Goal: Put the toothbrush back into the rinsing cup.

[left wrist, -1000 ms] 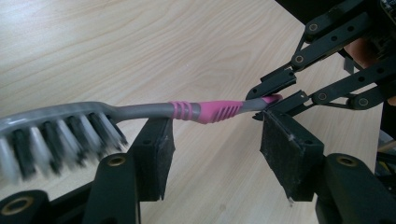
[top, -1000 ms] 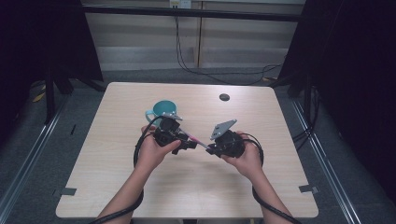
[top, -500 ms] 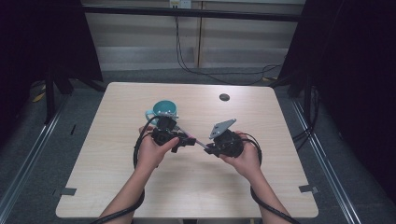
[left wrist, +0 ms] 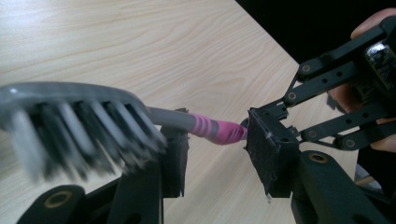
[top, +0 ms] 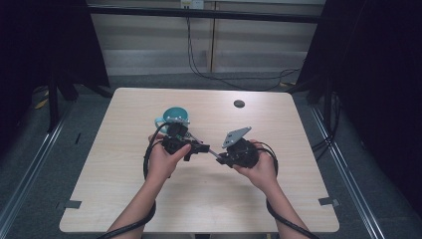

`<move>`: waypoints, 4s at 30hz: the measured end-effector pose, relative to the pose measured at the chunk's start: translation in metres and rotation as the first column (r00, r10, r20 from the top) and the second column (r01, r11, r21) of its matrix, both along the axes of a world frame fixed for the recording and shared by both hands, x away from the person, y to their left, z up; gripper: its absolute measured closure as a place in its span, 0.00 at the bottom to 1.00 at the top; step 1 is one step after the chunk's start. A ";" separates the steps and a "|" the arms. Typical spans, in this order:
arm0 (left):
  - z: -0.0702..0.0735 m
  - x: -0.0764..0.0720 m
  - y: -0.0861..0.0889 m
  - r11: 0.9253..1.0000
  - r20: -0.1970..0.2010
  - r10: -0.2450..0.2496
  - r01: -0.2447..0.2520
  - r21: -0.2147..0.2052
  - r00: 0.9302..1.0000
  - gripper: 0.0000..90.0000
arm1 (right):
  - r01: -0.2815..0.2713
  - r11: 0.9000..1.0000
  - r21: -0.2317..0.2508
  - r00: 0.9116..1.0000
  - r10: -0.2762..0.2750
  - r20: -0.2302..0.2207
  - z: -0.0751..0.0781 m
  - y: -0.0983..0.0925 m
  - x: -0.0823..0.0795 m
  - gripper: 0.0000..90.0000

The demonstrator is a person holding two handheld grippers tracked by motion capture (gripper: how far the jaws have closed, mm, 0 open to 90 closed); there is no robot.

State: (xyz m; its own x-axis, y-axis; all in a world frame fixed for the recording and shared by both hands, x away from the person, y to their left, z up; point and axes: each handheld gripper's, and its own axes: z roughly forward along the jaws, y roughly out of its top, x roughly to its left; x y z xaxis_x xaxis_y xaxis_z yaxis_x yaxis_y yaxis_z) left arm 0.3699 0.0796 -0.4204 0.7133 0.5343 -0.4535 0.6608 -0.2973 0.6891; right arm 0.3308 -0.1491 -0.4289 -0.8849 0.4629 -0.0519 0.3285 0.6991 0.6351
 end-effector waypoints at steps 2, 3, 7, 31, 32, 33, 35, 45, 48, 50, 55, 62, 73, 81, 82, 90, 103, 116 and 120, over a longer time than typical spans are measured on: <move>0.000 0.000 0.000 1.000 -0.005 0.001 -0.001 -0.008 1.000 0.67 | -0.007 1.000 0.007 1.000 0.007 -0.002 0.000 0.001 0.000 0.90; 0.000 0.000 0.000 1.000 -0.005 0.000 0.000 -0.014 1.000 0.68 | -0.006 1.000 0.000 1.000 0.006 -0.002 0.000 0.002 0.000 0.90; 0.002 -0.001 0.001 0.999 -0.016 -0.004 0.003 -0.051 1.000 0.74 | -0.011 1.000 0.009 1.000 0.011 -0.007 -0.003 0.004 0.000 0.90; 0.018 -0.005 0.003 0.995 0.035 -0.005 0.009 -0.102 0.999 0.89 | -0.023 0.992 0.124 1.000 0.024 0.000 -0.009 0.023 -0.003 0.65; 0.019 -0.005 0.004 0.995 0.038 -0.002 0.006 -0.102 0.999 0.89 | -0.026 0.991 0.131 1.000 0.026 -0.002 -0.009 0.022 -0.003 0.62; 0.020 -0.005 0.005 0.995 0.042 -0.003 0.007 -0.101 0.999 0.90 | -0.020 0.991 0.134 1.000 0.021 -0.003 -0.009 0.021 -0.003 0.59; 0.022 -0.005 0.006 0.996 0.049 -0.003 0.007 -0.087 0.999 0.89 | -0.012 0.990 0.140 1.000 0.012 -0.001 -0.007 0.017 -0.002 0.57; 0.027 -0.008 0.004 0.997 0.054 -0.028 0.032 -0.074 0.998 0.89 | 0.065 0.990 0.128 0.997 -0.069 0.023 -0.003 -0.002 0.003 0.53; 0.028 -0.010 0.003 0.996 0.055 -0.039 0.043 -0.075 0.998 0.89 | 0.100 0.986 0.133 0.994 -0.105 0.031 -0.004 -0.004 0.004 0.52; 0.029 -0.011 0.002 0.996 0.053 -0.044 0.049 -0.081 0.998 0.89 | 0.117 0.983 0.139 0.992 -0.122 0.030 -0.005 -0.004 0.004 0.51; 0.029 -0.011 0.001 0.994 0.048 -0.049 0.053 -0.100 0.998 0.89 | 0.105 0.985 0.134 0.994 -0.109 0.024 -0.006 0.001 0.004 0.48; 0.027 -0.010 0.001 0.994 0.052 -0.035 0.040 -0.098 0.998 0.90 | 0.079 0.986 0.147 0.996 -0.083 0.026 -0.008 0.013 0.000 0.48; 0.023 -0.009 0.001 0.994 0.045 -0.033 0.038 -0.106 0.998 0.90 | 0.056 0.983 0.175 0.998 -0.059 0.012 -0.012 0.024 -0.001 0.46; 0.027 -0.009 0.005 0.994 0.039 -0.033 0.037 -0.100 0.999 0.90 | 0.091 0.980 0.176 0.996 -0.087 -0.031 -0.017 0.009 0.003 0.34; 0.027 -0.009 0.005 0.995 0.044 -0.031 0.036 -0.096 0.999 0.90 | 0.096 0.982 0.164 0.995 -0.093 -0.024 -0.018 0.006 0.003 0.32; 0.027 -0.004 0.019 0.997 0.056 0.009 -0.005 -0.071 0.998 0.89 | 0.171 0.976 0.135 0.984 -0.163 -0.068 -0.034 -0.020 0.003 0.20; 0.030 0.001 0.033 0.998 0.080 0.050 -0.047 -0.030 0.996 0.89 | 0.228 0.968 0.103 0.972 -0.220 -0.087 -0.057 -0.040 0.000 0.16; 0.034 0.002 0.037 0.998 0.084 0.063 -0.062 -0.024 0.994 0.89 | 0.226 0.970 0.085 0.971 -0.218 -0.100 -0.068 -0.043 -0.002 0.16; 0.037 0.005 0.036 0.998 0.092 0.063 -0.062 -0.015 0.994 0.89 | 0.226 0.972 0.068 0.971 -0.219 -0.099 -0.071 -0.042 -0.003 0.16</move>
